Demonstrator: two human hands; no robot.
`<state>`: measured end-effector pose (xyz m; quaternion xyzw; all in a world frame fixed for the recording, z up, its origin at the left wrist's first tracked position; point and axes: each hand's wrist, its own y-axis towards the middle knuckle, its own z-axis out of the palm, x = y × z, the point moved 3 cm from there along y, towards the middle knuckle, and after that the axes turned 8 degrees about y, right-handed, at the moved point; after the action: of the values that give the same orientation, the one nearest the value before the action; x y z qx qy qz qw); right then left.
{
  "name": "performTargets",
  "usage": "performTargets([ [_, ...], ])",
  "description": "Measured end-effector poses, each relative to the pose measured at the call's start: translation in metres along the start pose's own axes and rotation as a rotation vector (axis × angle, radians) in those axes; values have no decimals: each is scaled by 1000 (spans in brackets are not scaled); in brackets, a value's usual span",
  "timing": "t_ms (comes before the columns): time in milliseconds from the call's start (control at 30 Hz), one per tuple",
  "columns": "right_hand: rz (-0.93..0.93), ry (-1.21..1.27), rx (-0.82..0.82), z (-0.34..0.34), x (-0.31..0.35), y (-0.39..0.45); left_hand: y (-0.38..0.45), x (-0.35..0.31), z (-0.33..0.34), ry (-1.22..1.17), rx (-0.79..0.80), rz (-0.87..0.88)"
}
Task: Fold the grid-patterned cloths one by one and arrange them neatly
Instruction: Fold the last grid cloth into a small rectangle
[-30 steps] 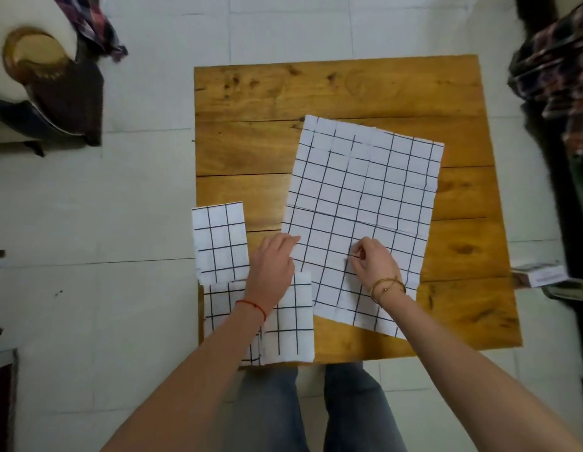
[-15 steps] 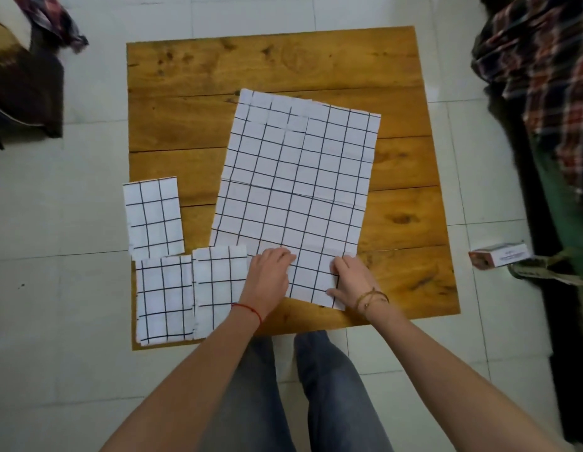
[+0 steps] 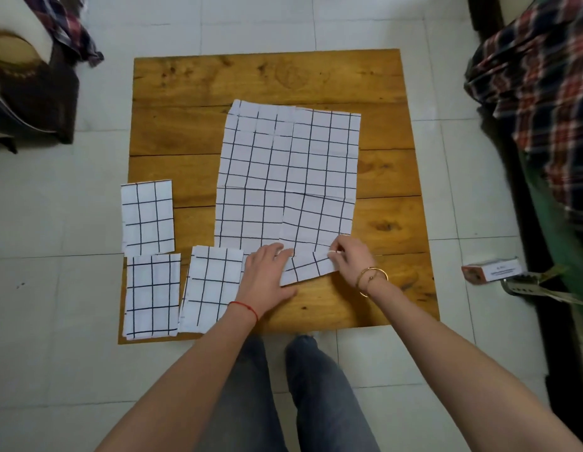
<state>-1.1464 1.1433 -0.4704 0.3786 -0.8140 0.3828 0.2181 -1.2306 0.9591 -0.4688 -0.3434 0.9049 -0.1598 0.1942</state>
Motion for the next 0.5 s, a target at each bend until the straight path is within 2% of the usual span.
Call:
performTargets([
  [133,-4,184,-60,-39,18,-4,5,-18,-26,-10,-78,-8],
  [300,-12,283,-139,-78,42,-12,10,-39,-57,-31,-185,-50],
  [500,-59,321,-227,-114,67,-29,6,-38,-108,-251,-340,-183],
])
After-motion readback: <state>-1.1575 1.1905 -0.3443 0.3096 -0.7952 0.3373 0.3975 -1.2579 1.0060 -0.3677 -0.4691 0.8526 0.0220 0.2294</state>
